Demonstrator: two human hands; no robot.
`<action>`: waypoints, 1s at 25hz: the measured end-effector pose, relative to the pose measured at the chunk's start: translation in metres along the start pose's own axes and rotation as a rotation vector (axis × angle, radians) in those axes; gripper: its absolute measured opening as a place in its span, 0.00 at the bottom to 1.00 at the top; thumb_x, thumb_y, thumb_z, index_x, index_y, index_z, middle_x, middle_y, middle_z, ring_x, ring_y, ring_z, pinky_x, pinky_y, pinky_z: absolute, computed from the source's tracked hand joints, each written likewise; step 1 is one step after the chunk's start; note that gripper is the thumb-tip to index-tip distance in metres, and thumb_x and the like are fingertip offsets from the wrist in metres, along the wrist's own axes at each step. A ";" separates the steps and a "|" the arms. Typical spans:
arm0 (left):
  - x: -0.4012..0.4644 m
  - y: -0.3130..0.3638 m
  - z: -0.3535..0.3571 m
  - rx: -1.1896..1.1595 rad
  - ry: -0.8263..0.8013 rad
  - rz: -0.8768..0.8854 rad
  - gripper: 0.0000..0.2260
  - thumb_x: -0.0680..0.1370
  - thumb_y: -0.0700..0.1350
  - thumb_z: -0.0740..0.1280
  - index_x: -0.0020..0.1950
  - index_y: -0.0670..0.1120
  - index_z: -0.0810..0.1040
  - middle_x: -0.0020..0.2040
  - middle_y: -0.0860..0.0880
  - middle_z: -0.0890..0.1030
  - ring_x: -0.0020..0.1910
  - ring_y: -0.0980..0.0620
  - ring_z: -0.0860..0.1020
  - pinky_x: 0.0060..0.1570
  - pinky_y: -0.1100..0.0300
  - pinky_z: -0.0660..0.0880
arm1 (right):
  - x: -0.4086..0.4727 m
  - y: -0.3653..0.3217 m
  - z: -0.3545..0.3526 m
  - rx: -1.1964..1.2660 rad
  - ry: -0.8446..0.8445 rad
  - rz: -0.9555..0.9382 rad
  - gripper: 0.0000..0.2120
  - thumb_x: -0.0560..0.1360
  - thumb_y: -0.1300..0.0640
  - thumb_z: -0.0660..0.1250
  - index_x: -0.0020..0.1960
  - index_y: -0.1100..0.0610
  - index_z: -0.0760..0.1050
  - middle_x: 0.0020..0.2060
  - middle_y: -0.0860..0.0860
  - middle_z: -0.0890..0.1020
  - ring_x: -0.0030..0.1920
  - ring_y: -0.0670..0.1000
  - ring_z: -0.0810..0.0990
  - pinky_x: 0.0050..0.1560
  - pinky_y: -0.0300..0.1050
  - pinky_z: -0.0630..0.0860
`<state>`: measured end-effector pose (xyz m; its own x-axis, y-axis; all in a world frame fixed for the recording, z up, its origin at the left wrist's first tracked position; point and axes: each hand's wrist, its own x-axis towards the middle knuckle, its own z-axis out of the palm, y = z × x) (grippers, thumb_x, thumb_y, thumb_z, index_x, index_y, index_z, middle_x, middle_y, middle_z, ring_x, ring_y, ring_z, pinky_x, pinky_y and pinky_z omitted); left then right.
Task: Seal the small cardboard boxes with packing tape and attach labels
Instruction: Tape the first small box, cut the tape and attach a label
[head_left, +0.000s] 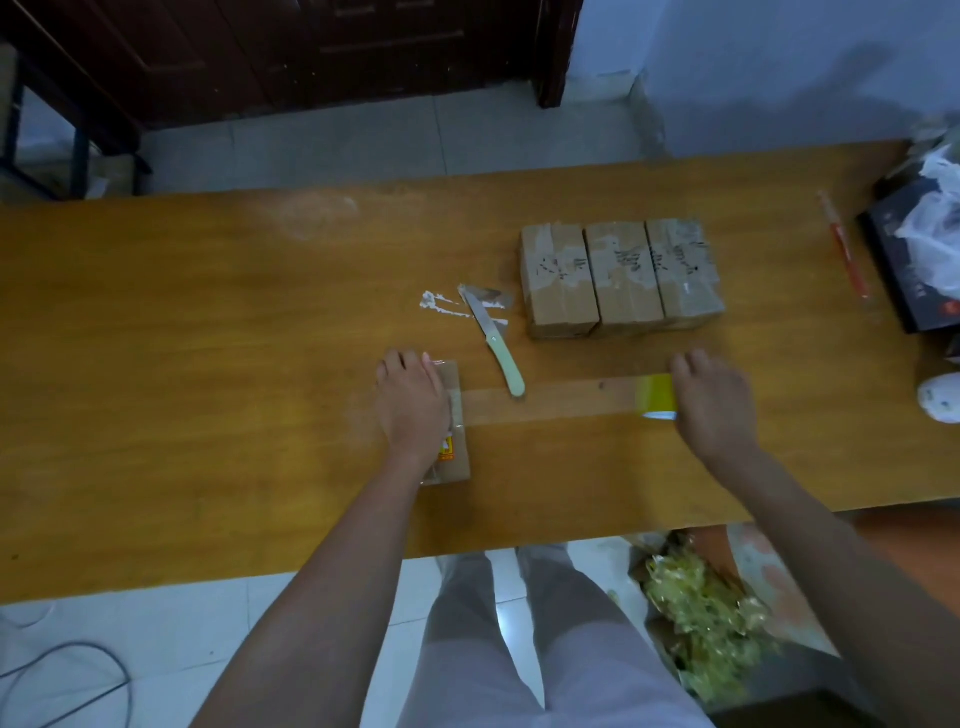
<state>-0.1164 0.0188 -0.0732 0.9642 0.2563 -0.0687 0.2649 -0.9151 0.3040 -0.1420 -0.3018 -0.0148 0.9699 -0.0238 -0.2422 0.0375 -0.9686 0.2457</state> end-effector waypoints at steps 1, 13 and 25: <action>0.001 -0.001 -0.002 0.022 0.005 -0.011 0.17 0.84 0.47 0.51 0.51 0.38 0.76 0.51 0.40 0.76 0.50 0.42 0.74 0.47 0.50 0.69 | 0.002 0.017 0.003 -0.028 -0.013 0.020 0.15 0.66 0.71 0.66 0.51 0.61 0.72 0.47 0.58 0.74 0.48 0.61 0.75 0.43 0.53 0.70; 0.005 -0.019 -0.004 0.038 0.052 -0.063 0.15 0.83 0.44 0.54 0.48 0.35 0.75 0.48 0.36 0.75 0.46 0.37 0.74 0.43 0.45 0.71 | 0.021 0.028 0.014 0.065 0.060 -0.125 0.17 0.61 0.75 0.68 0.47 0.62 0.74 0.42 0.59 0.74 0.42 0.62 0.76 0.40 0.52 0.70; 0.004 -0.015 -0.005 0.100 0.018 -0.071 0.17 0.84 0.44 0.53 0.50 0.36 0.77 0.50 0.37 0.76 0.50 0.39 0.73 0.50 0.49 0.70 | 0.014 0.019 -0.045 0.089 -0.102 -0.192 0.44 0.60 0.41 0.77 0.71 0.50 0.63 0.64 0.53 0.69 0.63 0.57 0.69 0.57 0.54 0.69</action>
<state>-0.1167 0.0351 -0.0735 0.9429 0.3258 -0.0694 0.3331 -0.9209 0.2026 -0.1168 -0.3092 0.0292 0.9175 0.1427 -0.3712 0.1937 -0.9756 0.1037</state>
